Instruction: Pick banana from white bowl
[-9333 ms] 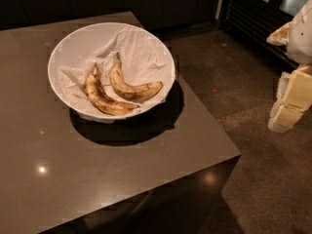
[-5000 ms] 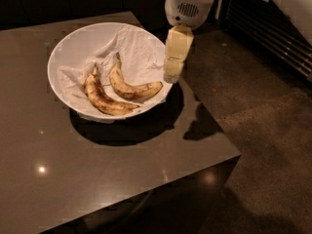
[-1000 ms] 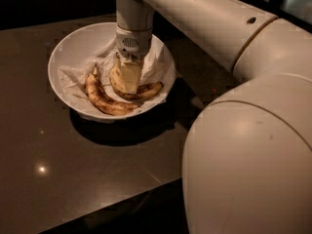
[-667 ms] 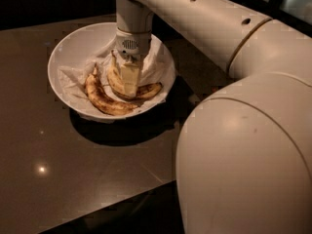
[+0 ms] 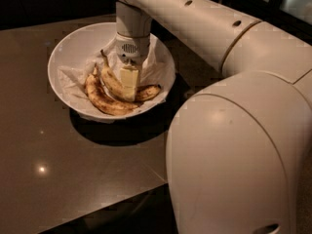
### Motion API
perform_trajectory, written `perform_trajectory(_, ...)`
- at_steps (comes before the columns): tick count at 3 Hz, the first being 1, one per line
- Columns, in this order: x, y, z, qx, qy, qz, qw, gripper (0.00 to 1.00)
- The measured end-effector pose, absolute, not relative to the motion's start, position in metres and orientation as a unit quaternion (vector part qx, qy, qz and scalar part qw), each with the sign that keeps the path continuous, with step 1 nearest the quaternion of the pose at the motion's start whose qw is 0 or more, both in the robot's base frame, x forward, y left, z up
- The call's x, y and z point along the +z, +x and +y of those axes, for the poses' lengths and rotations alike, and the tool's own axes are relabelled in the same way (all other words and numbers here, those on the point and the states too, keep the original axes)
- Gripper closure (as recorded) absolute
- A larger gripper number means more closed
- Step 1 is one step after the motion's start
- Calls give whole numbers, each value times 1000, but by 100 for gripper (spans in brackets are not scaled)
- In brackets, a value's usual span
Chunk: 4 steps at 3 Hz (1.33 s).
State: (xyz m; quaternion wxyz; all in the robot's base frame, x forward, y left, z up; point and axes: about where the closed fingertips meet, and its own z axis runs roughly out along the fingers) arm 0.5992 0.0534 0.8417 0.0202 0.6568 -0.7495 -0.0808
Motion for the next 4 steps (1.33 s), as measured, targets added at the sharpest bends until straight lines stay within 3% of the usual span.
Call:
perform_trajectory(1,839,600,54,-86,656,-749,24,53)
perform_trajectory(2,840,600,53,-86,654,-751,23,70)
perform_trajectory(3,841,601,53,-86,654,-751,23,94)
perform_trajectory(4,843,604,55,-92,653,-751,-8,100)
